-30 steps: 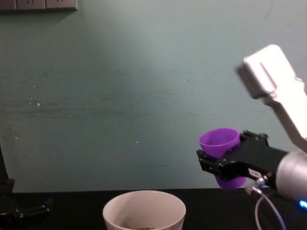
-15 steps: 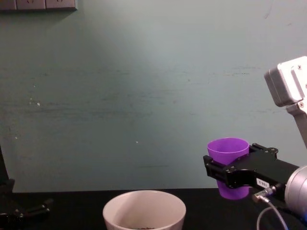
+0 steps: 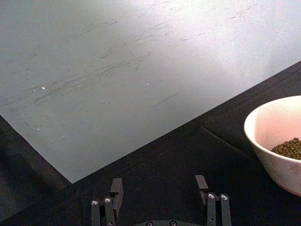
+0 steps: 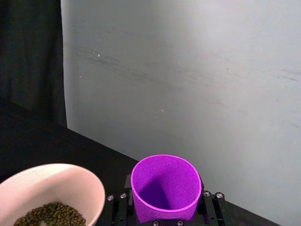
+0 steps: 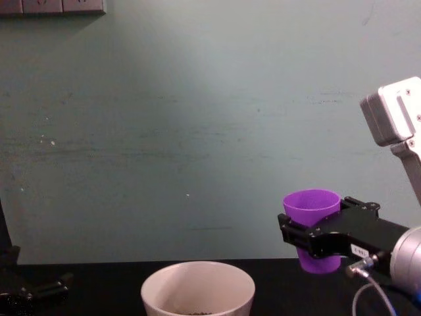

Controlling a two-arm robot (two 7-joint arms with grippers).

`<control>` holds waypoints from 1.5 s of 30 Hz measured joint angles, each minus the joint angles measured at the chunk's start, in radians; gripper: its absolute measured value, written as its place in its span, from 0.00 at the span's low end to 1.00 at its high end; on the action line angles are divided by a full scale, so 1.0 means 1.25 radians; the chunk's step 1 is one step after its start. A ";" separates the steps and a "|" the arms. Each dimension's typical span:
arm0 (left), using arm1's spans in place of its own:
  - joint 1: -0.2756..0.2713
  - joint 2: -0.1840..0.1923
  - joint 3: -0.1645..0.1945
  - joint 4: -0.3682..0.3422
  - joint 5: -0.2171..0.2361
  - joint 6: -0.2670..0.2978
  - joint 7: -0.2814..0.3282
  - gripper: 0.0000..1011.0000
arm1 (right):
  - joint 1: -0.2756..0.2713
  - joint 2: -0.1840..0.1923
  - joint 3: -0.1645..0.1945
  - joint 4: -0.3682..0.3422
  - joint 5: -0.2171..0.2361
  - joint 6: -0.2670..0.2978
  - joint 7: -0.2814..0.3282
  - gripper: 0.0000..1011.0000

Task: Pick up the cup and pour the mung beans from the cup into the bowl.

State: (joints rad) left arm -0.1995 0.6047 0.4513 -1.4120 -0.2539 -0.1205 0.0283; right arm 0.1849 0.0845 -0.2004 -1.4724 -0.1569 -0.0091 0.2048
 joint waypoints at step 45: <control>0.000 0.000 0.000 0.000 0.000 0.000 0.000 0.99 | 0.123 0.072 -0.038 0.301 0.249 -0.136 0.179 0.72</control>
State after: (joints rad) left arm -0.1995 0.6047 0.4514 -1.4120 -0.2539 -0.1205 0.0283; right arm 0.3392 0.1748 -0.2485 -1.0959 0.1546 -0.1796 0.4280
